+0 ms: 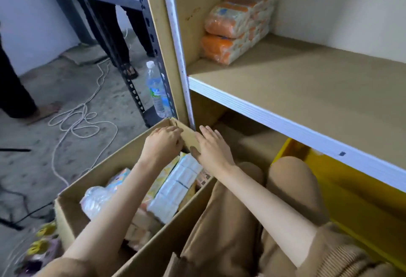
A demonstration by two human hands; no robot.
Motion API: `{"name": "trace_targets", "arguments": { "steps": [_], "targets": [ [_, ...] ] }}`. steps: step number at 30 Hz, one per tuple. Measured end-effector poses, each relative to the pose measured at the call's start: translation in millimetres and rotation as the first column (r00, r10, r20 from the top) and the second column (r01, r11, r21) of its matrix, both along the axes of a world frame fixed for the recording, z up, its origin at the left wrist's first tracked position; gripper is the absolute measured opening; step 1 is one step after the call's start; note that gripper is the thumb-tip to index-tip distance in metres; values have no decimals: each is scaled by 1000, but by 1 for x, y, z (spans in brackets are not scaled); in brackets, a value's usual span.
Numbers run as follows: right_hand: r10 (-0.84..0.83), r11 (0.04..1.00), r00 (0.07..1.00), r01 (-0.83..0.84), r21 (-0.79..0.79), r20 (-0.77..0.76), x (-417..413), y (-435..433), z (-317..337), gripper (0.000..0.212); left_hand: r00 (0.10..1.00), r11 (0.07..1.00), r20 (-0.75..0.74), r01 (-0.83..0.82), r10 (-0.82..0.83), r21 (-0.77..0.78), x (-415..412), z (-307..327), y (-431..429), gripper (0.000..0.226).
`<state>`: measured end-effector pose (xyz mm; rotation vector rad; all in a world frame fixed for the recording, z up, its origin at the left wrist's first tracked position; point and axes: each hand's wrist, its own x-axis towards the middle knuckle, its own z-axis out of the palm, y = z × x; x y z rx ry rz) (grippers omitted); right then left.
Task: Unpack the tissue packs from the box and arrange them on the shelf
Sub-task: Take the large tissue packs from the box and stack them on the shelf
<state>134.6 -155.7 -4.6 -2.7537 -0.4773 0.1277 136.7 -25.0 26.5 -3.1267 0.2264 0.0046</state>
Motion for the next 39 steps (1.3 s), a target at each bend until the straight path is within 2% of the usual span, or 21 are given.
{"name": "trace_targets", "arguments": {
  "steps": [8,19,26,30,33,36,39],
  "targets": [
    [147,984,981,-158,-83,-123,-26,51,-40,54,975,989,-167,-146,145,1,-64,-68,44,40],
    [201,957,965,-231,-178,-171,-34,80,-60,58,959,974,-186,-224,216,-22,-95,-86,56,37],
    [220,950,959,-253,-185,-180,-36,88,-66,59,969,983,-167,-185,182,0,-97,-87,68,37],
    [225,957,953,-255,-138,-201,-38,94,-68,55,971,993,-217,-78,96,90,-95,-87,82,43],
    [255,955,935,-284,-90,-245,-41,104,-69,56,953,971,-297,8,65,237,-96,-92,95,47],
    [299,945,907,-325,-42,-297,-46,119,-75,62,910,926,-386,4,154,378,-104,-90,114,37],
    [338,935,883,-355,6,-326,-53,134,-84,63,885,912,-412,-36,219,408,-116,-87,139,30]
  ]
}}
